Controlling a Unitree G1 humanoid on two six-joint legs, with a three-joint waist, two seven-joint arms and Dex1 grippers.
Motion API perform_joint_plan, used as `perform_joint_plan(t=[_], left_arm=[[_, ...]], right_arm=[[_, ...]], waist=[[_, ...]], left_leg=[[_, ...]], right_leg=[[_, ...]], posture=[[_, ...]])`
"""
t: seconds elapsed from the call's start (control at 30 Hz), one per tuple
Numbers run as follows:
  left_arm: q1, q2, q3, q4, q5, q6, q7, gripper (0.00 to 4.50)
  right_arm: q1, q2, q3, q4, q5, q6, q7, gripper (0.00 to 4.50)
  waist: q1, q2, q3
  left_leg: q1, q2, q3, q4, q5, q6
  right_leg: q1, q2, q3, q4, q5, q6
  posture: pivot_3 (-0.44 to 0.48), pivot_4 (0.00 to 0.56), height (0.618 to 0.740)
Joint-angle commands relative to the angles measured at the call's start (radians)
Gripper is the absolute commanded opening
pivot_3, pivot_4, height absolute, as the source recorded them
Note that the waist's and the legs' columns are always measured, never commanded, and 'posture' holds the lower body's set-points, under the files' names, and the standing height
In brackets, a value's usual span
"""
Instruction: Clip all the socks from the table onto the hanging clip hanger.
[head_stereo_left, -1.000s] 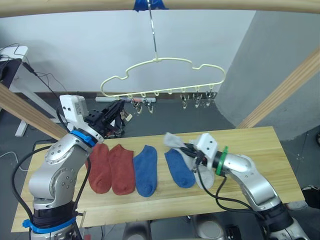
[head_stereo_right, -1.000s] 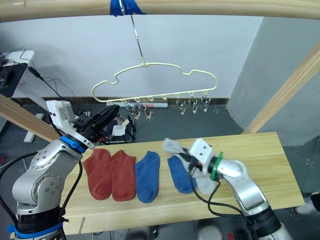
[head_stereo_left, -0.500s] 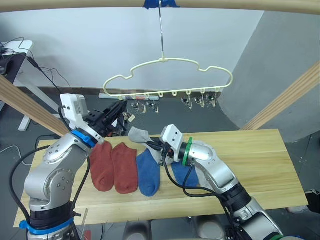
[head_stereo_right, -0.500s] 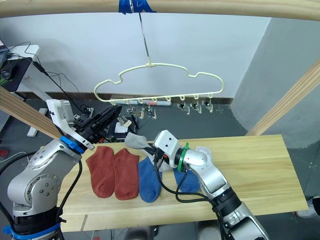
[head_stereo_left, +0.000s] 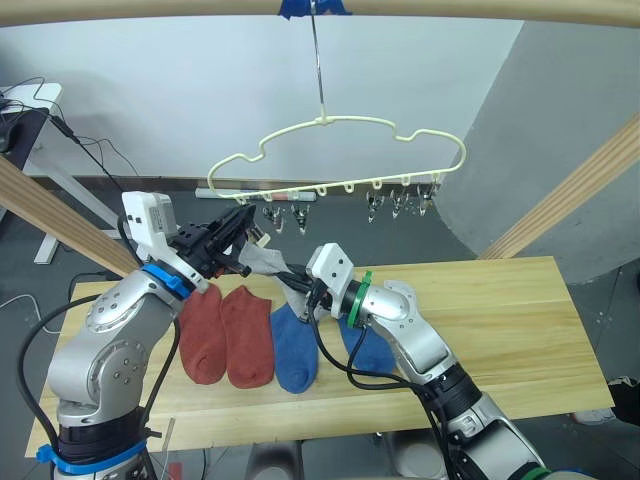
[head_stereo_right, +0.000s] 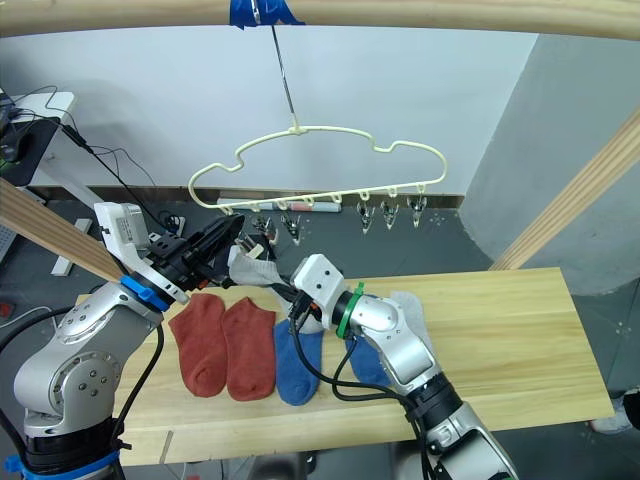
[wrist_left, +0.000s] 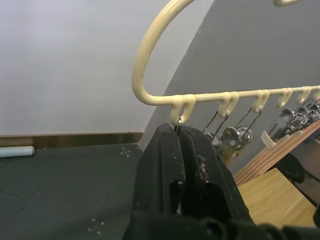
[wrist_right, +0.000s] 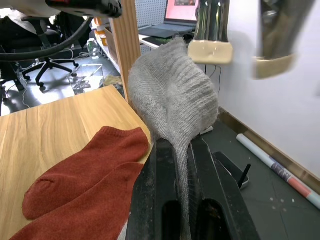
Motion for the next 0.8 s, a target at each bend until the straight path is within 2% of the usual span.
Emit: perform_joint_plan(t=[0.03,0.27,0.73,0.8], left_arm=[[0.012,0.015,0.02,-0.022,-0.009,-0.005,0.0,0.0],[0.013,0.018,0.017,-0.018,-0.009,-0.005,-0.002,0.0],[0.026,0.012,0.024,-0.032,-0.051,0.01,0.025,0.0],[0.029,0.019,0.021,-0.032,-0.05,0.008,0.025,0.58]], right_arm=[[0.014,-0.002,0.004,-0.062,0.019,-0.036,0.027,0.01],[0.024,0.005,0.007,-0.075,0.021,-0.04,0.026,0.01],[-0.029,0.031,0.007,0.017,-0.038,-0.094,-0.026,0.01],[-0.031,0.032,0.006,0.02,-0.038,-0.098,-0.026,0.0]], waist=[[0.0,0.0,0.0],[0.0,0.0,0.0],[-0.001,0.0,0.0],[-0.001,0.0,0.0]], left_leg=[[0.0,0.0,0.0,0.0,0.0,0.0],[0.0,0.0,0.0,0.0,0.0,0.0],[0.0,0.0,0.0,0.0,0.0,0.0],[0.0,0.0,0.0,0.0,0.0,0.0]], right_leg=[[0.0,0.0,0.0,0.0,0.0,0.0],[0.0,0.0,0.0,0.0,0.0,0.0],[0.0,0.0,0.0,0.0,0.0,0.0],[0.0,0.0,0.0,0.0,0.0,0.0]], posture=[[-0.133,0.312,0.74],[-0.136,0.311,0.74],[-0.128,0.313,0.74],[-0.127,0.312,0.74]])
